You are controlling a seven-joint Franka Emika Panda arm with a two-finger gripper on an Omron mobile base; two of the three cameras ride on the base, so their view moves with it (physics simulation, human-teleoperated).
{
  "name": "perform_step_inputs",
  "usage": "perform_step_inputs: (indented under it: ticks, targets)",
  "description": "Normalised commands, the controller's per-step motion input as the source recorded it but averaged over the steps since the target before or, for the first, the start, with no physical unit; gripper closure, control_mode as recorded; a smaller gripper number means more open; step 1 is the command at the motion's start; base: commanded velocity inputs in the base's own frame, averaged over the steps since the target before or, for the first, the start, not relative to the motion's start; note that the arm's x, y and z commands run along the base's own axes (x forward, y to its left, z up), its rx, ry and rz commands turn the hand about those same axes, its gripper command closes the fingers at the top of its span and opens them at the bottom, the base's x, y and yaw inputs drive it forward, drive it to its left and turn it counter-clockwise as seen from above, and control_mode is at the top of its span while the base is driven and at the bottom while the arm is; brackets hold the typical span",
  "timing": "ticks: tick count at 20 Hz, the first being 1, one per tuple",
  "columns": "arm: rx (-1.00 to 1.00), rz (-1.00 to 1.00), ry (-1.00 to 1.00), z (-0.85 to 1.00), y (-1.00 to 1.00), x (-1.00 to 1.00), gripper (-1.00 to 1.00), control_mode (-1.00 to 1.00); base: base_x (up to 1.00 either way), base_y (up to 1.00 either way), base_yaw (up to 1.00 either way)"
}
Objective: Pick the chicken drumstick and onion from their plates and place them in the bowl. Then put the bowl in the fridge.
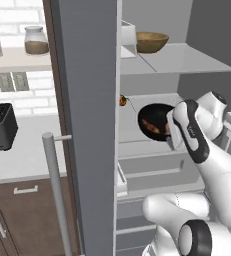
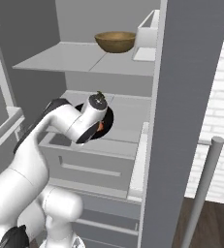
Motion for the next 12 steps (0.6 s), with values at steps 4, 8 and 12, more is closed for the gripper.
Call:
perform_step_inputs:
  ticks: [4,8,12]
  targets:
    - [0.00,0.00,0.00,-0.34,0.00,0.26,1.00,-1.00,0.00,0.00,0.00]
    - [0.00,0.00,-0.05,-0.11,0.00,0.40,1.00,-1.00,0.00,0.00,0.00]
    - [0.00,0.00,-0.06,0.00,0.00,0.48,1.00,-1.00,0.00,0.00,0.00]
